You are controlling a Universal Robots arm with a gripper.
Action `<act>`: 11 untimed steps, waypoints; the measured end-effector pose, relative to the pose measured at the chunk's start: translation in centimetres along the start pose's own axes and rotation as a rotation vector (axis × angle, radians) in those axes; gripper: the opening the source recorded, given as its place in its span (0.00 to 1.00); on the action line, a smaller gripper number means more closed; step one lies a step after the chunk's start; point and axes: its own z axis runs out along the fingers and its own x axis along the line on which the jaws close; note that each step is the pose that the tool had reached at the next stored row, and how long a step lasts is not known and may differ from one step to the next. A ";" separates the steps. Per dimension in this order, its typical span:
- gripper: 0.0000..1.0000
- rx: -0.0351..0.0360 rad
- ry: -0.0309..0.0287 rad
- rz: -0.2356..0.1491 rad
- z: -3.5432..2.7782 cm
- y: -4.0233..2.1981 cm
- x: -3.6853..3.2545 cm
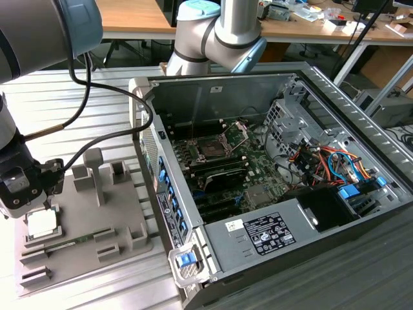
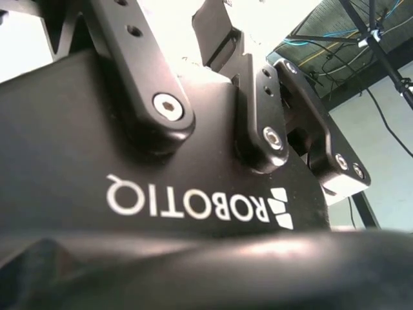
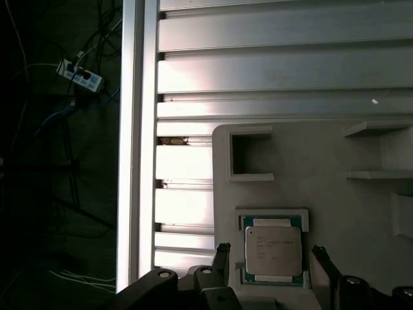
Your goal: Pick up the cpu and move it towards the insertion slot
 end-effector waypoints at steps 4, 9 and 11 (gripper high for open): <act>0.60 -0.0001 -0.0001 0.000 0.10 -0.22 0.01; 0.60 0.0000 -0.0001 0.000 0.23 -0.35 0.01; 0.60 0.0001 0.0000 -0.001 0.29 -0.42 0.01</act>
